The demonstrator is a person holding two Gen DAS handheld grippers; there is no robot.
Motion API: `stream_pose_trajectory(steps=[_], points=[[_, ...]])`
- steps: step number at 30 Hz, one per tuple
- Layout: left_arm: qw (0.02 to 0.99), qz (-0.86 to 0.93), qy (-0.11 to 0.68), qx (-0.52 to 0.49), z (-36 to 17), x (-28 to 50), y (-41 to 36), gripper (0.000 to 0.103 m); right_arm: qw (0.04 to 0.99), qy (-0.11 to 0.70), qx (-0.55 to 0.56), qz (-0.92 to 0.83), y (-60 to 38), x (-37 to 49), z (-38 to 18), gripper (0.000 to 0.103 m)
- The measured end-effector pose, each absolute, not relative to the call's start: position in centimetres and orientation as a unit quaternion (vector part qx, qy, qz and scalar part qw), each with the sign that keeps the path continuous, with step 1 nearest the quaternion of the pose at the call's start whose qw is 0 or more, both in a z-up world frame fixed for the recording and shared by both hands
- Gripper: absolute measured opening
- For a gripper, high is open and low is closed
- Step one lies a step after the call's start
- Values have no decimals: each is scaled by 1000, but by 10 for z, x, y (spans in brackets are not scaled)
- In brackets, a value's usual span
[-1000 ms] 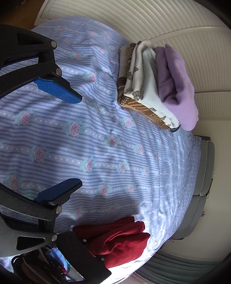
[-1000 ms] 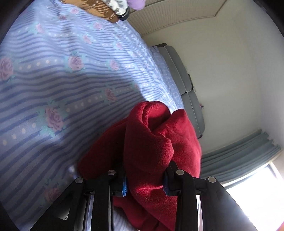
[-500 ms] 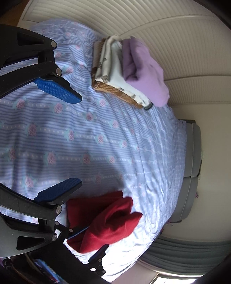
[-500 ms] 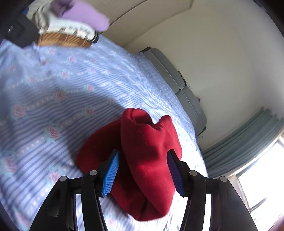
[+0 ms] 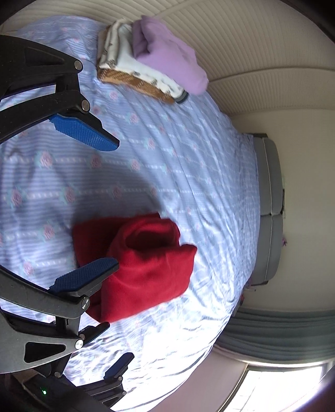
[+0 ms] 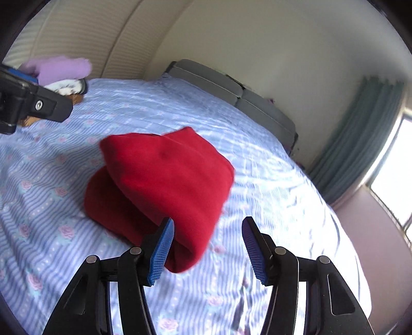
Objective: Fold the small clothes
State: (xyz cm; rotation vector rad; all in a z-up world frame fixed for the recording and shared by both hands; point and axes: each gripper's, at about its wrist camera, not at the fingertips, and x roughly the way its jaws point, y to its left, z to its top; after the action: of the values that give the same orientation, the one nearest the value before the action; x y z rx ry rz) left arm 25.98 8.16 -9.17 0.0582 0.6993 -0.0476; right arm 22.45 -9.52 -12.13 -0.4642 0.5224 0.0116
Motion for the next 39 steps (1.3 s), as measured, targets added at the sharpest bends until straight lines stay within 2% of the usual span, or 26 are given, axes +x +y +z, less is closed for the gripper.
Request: stream_pose_trajectory(steps=[8, 12, 22, 23, 25, 28, 35, 39], points=[[935, -60, 346, 59, -101, 309, 38, 69, 955, 256, -146, -23, -150, 240, -121, 55], [928, -79, 360, 55, -100, 340, 34, 57, 963, 252, -96, -27, -172, 250, -119, 55], [867, -156, 473, -20, -135, 430, 38, 55, 963, 266, 13, -42, -219, 296, -117, 55], [863, -159, 479, -32, -139, 433, 40, 51, 962, 268, 18, -42, -221, 298, -119, 55], [849, -182, 491, -62, -146, 437, 42, 28, 961, 273, 24, -42, -221, 302, -124, 55], [850, -199, 483, -68, -144, 430, 42, 17, 957, 285, 36, -39, -226, 308, -133, 55], [881, -182, 430, -76, -112, 396, 67, 15, 954, 293, 63, -20, -231, 308, -137, 55], [880, -175, 436, -72, -127, 393, 76, 15, 954, 291, 75, 7, -224, 307, -134, 55]])
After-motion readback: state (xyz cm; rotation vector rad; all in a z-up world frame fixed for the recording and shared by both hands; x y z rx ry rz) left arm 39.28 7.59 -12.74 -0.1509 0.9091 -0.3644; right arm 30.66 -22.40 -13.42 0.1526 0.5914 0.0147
